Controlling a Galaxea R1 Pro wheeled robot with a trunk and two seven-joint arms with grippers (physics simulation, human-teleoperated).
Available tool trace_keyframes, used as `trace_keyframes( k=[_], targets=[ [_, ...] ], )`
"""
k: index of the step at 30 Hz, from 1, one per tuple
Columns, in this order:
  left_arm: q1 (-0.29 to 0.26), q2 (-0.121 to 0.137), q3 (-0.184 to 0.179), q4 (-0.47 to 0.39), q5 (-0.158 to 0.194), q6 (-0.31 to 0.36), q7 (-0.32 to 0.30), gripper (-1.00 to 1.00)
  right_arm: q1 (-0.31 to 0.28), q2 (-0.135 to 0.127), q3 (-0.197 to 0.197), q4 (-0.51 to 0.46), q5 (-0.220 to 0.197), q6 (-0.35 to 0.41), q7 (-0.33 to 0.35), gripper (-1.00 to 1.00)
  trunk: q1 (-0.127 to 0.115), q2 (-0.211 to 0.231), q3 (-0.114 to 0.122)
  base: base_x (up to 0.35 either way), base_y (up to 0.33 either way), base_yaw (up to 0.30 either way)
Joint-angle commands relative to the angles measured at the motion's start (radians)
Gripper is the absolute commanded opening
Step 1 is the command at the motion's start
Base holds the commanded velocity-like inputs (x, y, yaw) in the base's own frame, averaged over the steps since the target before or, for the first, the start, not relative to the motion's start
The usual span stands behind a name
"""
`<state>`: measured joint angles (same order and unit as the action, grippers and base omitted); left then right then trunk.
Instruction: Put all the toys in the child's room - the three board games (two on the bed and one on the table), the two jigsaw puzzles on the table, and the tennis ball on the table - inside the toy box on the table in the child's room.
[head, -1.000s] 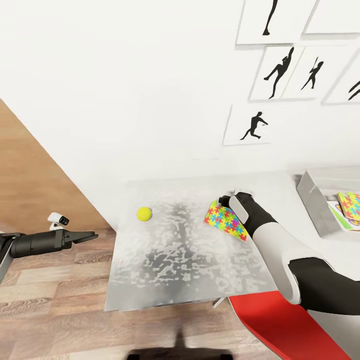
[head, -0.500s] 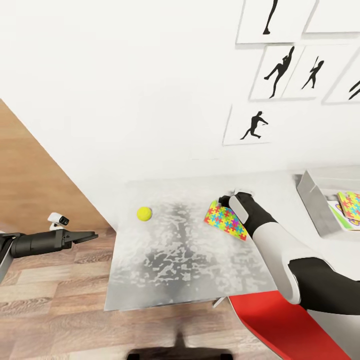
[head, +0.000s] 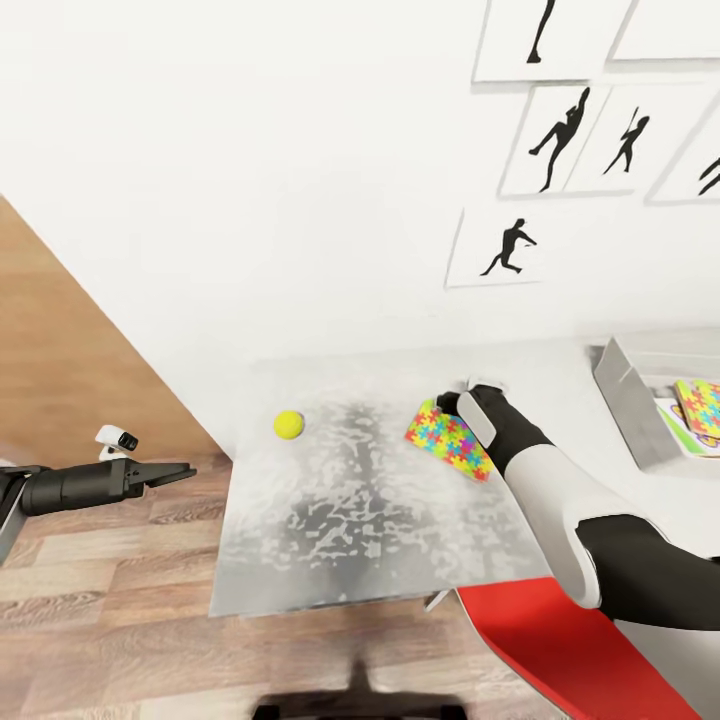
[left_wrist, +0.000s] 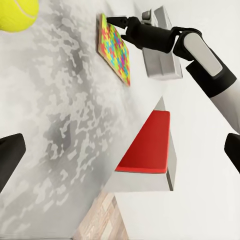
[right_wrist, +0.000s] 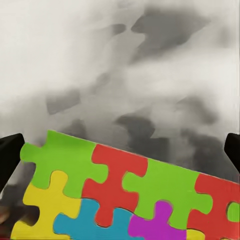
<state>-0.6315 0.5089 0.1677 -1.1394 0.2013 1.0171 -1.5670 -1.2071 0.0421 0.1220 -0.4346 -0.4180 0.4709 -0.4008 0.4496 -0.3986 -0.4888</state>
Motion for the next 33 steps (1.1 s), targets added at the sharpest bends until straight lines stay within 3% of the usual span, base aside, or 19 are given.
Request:
trace_keyframes(
  k=[1, 33],
  targets=[
    [-0.001, 0.000, 0.000, 0.000, 0.000, 0.011, -0.004, 1.00, 0.000, -0.001, 0.007, 0.000, -0.019, 0.002, -0.009, 1.00, 0.000, -0.001, -0.002, -0.077, 0.000, 0.000],
    [-0.001, 0.000, 0.000, 0.000, 0.000, 0.011, -0.004, 1.00, 0.000, -0.001, 0.008, -0.003, -0.019, 0.002, -0.009, 1.00, 0.000, -0.001, -0.002, -0.080, 0.019, 0.000]
  ],
)
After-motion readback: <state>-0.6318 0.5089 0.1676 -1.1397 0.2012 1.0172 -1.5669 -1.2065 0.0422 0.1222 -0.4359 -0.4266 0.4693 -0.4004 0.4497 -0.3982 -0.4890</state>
